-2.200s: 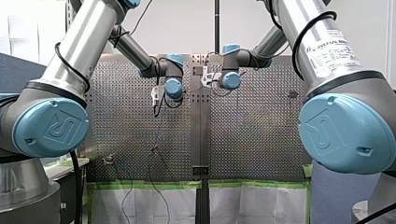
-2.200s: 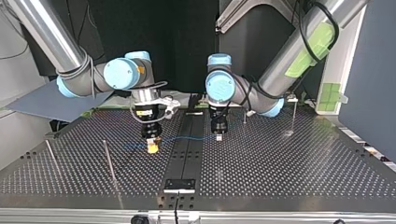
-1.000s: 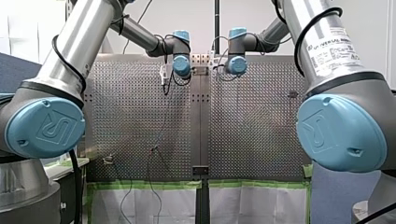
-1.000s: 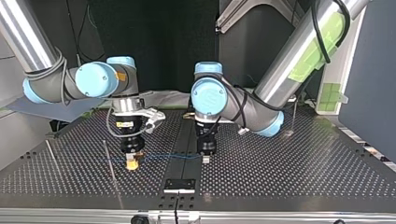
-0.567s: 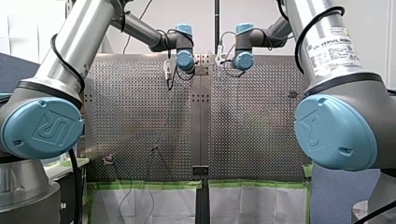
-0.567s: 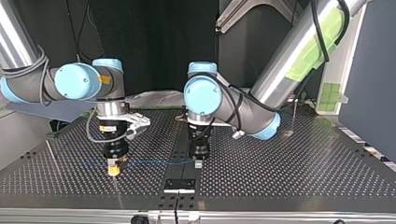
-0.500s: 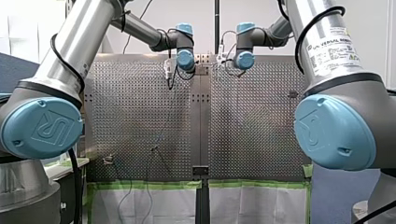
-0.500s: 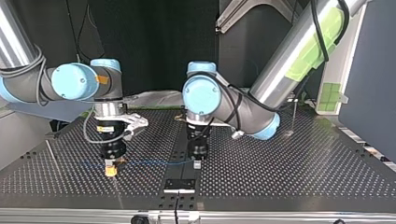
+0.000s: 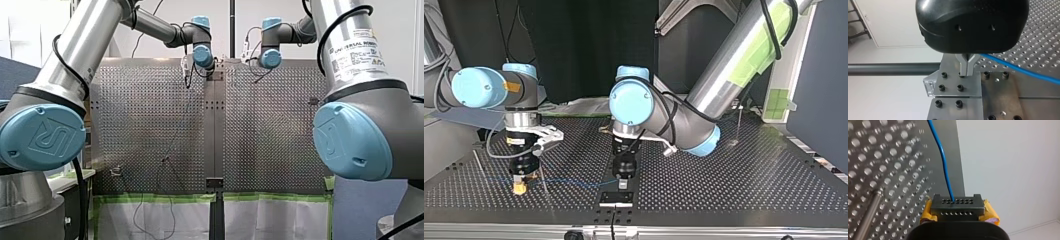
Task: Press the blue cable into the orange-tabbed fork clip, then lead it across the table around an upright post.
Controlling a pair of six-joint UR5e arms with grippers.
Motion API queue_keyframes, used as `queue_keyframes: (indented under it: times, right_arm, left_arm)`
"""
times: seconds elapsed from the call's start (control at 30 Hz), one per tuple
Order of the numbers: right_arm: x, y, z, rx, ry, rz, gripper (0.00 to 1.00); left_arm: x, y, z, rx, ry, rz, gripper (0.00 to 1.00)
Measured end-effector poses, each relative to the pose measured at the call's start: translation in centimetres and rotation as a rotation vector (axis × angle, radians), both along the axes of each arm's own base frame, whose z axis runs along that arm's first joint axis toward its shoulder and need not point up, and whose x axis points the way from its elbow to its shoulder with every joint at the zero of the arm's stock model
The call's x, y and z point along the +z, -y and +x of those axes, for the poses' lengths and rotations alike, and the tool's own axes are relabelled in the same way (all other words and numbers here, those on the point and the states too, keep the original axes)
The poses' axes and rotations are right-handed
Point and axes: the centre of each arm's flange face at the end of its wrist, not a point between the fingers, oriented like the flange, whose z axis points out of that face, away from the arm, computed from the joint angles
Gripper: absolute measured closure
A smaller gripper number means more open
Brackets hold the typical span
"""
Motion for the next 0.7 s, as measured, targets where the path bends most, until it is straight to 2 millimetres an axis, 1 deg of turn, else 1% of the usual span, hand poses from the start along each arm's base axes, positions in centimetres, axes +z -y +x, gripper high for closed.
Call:
queue_keyframes:
  times: [0.17,0.37,0.53,0.7]
  right_arm:
    - [-0.1,0.7,-1.1,-0.019,0.0,0.008,1.0]
    - [-0.2,1.7,-2.7,-0.044,-0.002,0.018,1.0]
    - [-0.3,2.3,-3.8,-0.06,-0.003,0.024,1.0]
    - [-0.3,2.5,-4.2,-0.065,-0.004,0.027,1.0]
  left_arm:
    - [-0.7,0.8,0.4,-0.017,-0.017,0.013,1.0]
    - [-1.5,2.4,0.8,-0.039,-0.038,0.025,1.0]
    - [-2.6,4.1,1.2,-0.063,-0.064,0.04,1.0]
    - [-2.2,5.4,1.5,-0.079,-0.05,0.019,1.0]
